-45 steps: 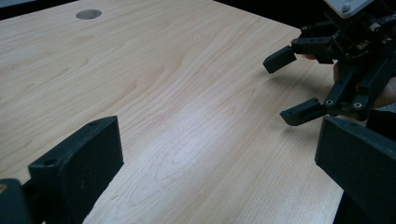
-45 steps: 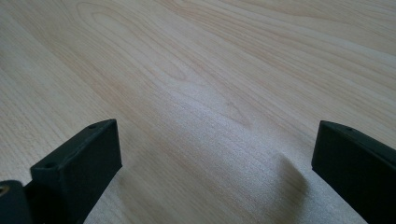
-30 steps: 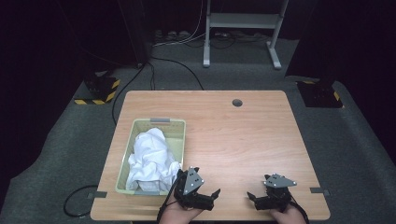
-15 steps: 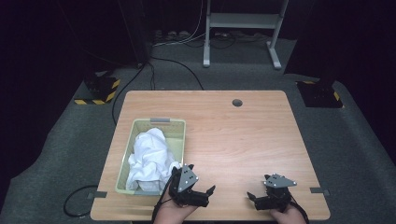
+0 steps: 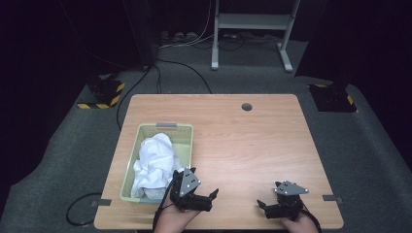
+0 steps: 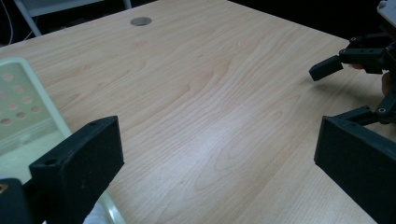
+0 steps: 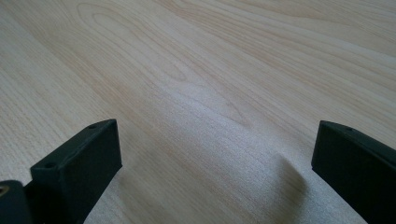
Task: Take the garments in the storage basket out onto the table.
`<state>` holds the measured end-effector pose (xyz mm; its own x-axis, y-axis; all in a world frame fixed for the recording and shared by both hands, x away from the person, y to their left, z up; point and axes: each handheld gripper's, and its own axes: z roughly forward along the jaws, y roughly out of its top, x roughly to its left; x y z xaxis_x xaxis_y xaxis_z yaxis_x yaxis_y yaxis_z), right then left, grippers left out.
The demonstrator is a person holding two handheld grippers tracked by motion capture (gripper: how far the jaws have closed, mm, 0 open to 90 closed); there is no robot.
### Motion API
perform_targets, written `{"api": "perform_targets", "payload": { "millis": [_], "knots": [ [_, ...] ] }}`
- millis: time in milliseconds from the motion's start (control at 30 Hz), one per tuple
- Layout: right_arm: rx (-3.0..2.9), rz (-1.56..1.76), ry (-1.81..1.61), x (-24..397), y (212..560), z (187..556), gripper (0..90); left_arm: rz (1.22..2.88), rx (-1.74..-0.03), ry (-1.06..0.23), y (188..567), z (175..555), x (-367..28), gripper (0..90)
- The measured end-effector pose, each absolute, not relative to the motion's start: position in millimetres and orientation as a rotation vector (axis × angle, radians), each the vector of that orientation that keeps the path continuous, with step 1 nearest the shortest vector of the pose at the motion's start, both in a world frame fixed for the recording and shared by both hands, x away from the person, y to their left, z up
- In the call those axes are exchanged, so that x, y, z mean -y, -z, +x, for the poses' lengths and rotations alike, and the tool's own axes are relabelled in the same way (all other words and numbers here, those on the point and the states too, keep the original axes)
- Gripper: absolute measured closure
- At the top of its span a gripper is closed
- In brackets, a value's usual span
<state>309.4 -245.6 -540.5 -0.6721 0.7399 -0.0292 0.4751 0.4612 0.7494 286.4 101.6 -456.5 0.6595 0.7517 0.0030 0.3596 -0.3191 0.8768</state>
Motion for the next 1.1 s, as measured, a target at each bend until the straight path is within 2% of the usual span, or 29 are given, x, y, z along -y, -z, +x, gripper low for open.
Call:
{"api": "perform_targets", "payload": {
  "millis": [1100],
  "knots": [
    [-2.362, 1.031, -1.055, 246, 540, 309, 0.9, 1.878, -0.952, -0.616, 434, 303, -143, 1.6]
  ]
}}
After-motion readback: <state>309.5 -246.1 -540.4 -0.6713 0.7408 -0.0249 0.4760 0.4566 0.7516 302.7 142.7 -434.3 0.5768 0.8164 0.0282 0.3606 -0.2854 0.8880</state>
